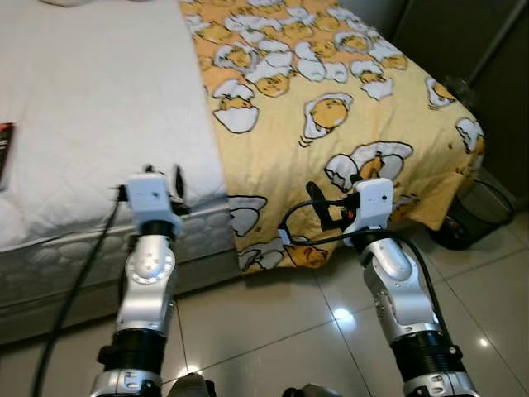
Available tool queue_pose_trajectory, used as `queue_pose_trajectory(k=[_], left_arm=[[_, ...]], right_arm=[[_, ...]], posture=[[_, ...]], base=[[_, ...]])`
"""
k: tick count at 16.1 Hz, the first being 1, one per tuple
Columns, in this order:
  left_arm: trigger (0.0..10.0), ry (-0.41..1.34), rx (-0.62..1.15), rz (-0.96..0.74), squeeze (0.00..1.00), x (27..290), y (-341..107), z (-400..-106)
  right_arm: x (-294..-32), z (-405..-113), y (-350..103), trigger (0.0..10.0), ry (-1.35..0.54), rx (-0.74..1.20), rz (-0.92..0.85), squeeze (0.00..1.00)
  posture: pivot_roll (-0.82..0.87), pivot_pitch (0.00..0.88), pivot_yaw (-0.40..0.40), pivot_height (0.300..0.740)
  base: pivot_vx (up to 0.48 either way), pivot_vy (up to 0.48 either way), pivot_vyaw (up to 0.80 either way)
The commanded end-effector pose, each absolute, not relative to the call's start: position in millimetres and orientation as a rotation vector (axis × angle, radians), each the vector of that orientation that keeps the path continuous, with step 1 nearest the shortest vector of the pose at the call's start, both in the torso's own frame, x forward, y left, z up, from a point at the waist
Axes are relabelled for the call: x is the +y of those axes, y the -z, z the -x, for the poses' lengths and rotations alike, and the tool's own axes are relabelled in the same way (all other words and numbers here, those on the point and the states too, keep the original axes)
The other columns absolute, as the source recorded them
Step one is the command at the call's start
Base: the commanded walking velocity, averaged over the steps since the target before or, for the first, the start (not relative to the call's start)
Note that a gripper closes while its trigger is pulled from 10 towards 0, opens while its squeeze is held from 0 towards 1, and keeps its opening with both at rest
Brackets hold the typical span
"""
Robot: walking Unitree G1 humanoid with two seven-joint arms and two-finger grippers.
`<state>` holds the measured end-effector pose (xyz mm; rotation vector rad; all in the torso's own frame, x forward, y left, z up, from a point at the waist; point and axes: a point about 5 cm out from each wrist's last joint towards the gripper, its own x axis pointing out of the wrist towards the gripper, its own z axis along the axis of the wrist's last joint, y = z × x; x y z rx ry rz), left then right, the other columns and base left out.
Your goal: Clean up the room
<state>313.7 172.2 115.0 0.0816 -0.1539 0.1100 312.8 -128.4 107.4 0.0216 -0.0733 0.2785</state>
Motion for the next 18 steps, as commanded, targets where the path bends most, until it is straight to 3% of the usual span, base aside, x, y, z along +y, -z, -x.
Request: queue_pose_trajectory(k=[1,3,4,9,12,18], left_arm=[[10.0,-0.056,-0.125,-0.112,0.00,164,-115,-316],[10.0,-0.074,-0.067,-0.176,0.00,166,-112,-319],[10.0,-0.091,-0.043,-0.203,0.00,167,-112,-320],[10.0,-0.140,0.051,-0.237,0.00,173,-103,-323],[10.0,-0.089,0.043,-0.216,0.00,163,-106,-322],[10.0,-0.106,0.062,-0.223,0.00,168,-107,-328]], right_arm=[[-133,-315,-107,10.0,-0.238,-0.078,-0.031,1.00],[-131,-312,-103,10.0,-0.226,-0.066,-0.018,1.00],[-132,-311,-98,10.0,-0.213,-0.043,-0.006,0.00],[-132,-311,-93,10.0,-0.223,-0.034,-0.003,0.00],[-131,-309,-89,10.0,-0.231,-0.030,0.000,0.00],[-133,-302,-78,10.0,-0.243,0.008,0.023,0.00]], posture=[[0.04,0.000,-0.054,0.740],[0.03,0.000,-0.043,0.740],[0.03,0.000,-0.038,0.740],[0.03,0.000,-0.031,0.740],[0.03,0.000,-0.030,0.740],[0.02,0.000,-0.036,0.740]], base=[[0.000,-0.480,0.00],[0.000,-0.480,0.00],[0.000,-0.480,0.00],[0.000,-0.461,0.72],[0.000,0.000,0.48],[0.480,0.000,0.47]])
